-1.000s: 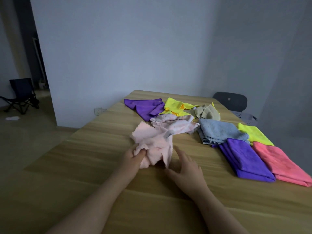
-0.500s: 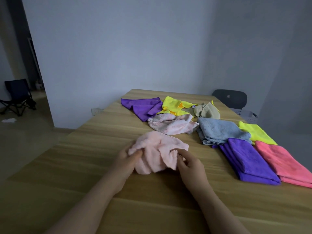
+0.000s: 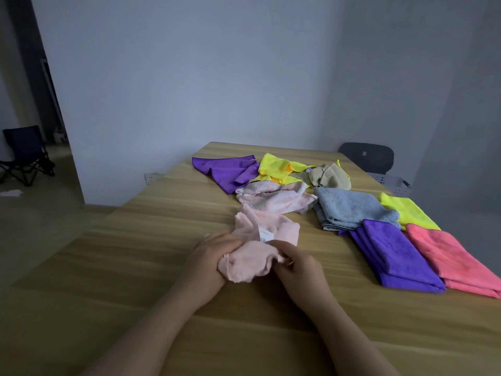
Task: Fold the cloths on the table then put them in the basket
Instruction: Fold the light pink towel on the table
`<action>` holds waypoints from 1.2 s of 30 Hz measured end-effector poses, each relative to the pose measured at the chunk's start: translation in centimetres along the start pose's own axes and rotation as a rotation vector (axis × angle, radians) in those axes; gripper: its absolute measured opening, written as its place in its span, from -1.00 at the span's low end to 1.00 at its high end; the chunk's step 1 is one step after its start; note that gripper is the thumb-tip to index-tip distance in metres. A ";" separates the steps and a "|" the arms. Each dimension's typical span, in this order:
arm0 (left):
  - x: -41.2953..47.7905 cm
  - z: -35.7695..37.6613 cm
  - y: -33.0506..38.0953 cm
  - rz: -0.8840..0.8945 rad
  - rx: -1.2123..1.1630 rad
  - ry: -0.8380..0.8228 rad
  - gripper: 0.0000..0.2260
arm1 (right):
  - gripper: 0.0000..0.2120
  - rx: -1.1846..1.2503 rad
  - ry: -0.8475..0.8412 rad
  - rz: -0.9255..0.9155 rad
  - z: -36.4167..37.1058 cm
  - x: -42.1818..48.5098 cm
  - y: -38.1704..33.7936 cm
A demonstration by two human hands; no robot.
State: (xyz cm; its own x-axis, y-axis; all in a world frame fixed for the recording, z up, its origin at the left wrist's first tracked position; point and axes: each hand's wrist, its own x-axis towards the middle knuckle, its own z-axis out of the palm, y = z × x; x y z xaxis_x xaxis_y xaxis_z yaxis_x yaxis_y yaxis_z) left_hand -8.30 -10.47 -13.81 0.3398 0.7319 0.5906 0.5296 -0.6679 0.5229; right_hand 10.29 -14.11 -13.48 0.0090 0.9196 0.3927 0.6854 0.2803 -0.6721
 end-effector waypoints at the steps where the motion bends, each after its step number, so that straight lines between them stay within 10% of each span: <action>1: 0.1 0.0 -0.1 -0.002 0.001 0.053 -0.63 | -0.68 0.011 0.071 0.025 -0.2 0.1 0.0; 10: 0.6 -1.6 -1.1 -0.751 -0.482 0.556 -0.96 | -0.86 0.288 0.583 0.380 -2.0 0.7 1.3; 15: 0.7 -2.1 -1.7 -0.790 -0.446 0.617 -0.94 | -0.73 0.150 0.679 0.591 -3.5 0.6 2.1; 19: 0.6 -1.5 -0.4 -0.640 -0.458 0.420 -0.78 | -0.51 -0.341 0.431 0.282 -2.2 -0.1 1.2; 26: -0.6 -0.8 0.5 -0.302 -0.283 -0.259 -0.45 | -0.51 -0.178 0.157 0.184 -0.3 0.4 1.4; 36: -1.0 -0.4 0.9 -0.137 -0.122 -0.390 -0.71 | -0.83 -0.588 0.096 0.200 -0.2 0.6 1.1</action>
State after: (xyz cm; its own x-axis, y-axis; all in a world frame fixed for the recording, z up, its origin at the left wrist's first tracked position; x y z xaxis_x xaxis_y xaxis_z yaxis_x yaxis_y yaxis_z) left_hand -8.50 -11.88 -13.71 0.5537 0.7955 0.2463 0.5027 -0.5551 0.6627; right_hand 11.14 -13.29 -13.84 0.2251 0.9023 0.3677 0.9494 -0.1182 -0.2911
